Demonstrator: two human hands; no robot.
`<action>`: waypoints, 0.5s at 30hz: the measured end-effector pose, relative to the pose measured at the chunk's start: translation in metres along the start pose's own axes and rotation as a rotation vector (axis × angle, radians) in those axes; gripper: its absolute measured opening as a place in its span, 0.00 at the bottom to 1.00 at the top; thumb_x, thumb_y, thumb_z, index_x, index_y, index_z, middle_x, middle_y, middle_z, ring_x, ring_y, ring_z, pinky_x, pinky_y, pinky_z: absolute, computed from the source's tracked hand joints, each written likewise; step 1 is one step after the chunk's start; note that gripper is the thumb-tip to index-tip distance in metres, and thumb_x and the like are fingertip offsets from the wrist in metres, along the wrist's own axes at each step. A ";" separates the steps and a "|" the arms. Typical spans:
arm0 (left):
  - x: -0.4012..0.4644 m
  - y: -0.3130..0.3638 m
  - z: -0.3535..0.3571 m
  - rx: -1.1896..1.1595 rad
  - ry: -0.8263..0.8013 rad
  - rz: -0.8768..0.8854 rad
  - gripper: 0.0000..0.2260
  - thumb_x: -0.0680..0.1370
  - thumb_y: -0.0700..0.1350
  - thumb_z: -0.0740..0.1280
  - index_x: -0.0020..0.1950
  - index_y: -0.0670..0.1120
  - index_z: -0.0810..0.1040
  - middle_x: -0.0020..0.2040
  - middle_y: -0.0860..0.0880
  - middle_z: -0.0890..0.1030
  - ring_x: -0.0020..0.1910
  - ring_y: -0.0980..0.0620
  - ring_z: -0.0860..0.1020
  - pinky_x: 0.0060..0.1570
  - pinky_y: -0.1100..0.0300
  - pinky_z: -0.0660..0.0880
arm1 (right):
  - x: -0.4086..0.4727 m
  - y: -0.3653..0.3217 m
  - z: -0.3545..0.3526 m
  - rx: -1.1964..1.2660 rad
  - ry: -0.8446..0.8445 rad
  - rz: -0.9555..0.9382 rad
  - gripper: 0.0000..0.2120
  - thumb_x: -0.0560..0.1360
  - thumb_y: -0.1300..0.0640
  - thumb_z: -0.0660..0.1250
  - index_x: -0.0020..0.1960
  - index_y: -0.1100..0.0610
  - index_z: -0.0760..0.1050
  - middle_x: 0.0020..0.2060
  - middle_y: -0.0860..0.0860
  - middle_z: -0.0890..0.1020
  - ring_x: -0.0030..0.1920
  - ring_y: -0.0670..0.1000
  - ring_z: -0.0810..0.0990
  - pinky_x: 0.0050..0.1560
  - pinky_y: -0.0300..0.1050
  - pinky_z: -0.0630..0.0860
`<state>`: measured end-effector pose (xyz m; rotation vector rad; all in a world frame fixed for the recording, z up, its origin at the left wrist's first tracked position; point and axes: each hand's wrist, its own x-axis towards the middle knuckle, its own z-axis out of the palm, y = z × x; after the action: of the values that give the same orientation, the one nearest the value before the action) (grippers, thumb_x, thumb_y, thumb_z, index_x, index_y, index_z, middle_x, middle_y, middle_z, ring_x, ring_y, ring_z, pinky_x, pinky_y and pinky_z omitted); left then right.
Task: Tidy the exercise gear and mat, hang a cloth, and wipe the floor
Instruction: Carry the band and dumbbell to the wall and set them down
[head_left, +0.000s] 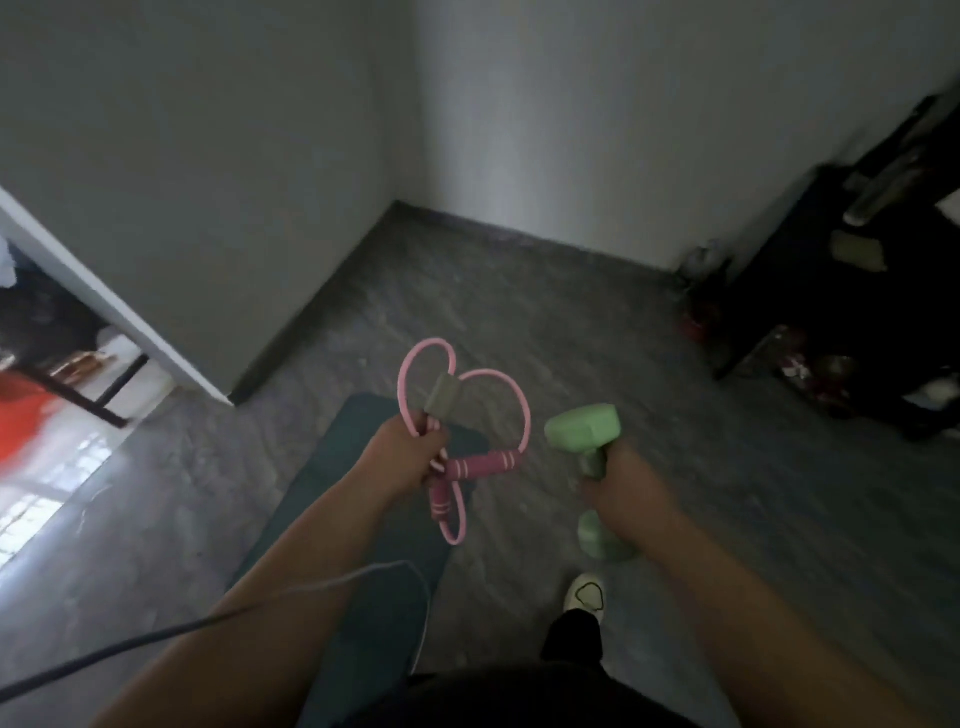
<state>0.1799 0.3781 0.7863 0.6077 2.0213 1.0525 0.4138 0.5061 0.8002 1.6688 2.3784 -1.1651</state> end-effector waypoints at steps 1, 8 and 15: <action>0.014 0.016 0.019 -0.005 -0.015 0.013 0.09 0.78 0.38 0.67 0.37 0.44 0.76 0.26 0.52 0.79 0.25 0.55 0.77 0.27 0.61 0.72 | 0.013 0.011 -0.014 0.012 0.014 0.004 0.20 0.74 0.55 0.72 0.63 0.56 0.71 0.52 0.54 0.81 0.50 0.56 0.80 0.50 0.49 0.76; 0.108 0.125 0.138 -0.077 -0.068 0.023 0.09 0.79 0.39 0.66 0.38 0.44 0.76 0.29 0.47 0.79 0.24 0.54 0.77 0.24 0.63 0.73 | 0.113 0.070 -0.130 0.021 0.060 -0.012 0.19 0.76 0.55 0.69 0.65 0.55 0.70 0.53 0.53 0.79 0.47 0.51 0.75 0.48 0.46 0.71; 0.190 0.182 0.189 -0.229 -0.030 -0.046 0.08 0.79 0.38 0.65 0.40 0.45 0.74 0.32 0.44 0.78 0.29 0.49 0.77 0.33 0.55 0.76 | 0.210 0.080 -0.210 0.018 0.054 -0.024 0.23 0.77 0.57 0.68 0.70 0.55 0.67 0.56 0.55 0.79 0.50 0.53 0.76 0.49 0.44 0.69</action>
<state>0.2298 0.6976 0.7911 0.4524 1.8463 1.2187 0.4697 0.8076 0.8220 1.7028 2.4334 -1.1627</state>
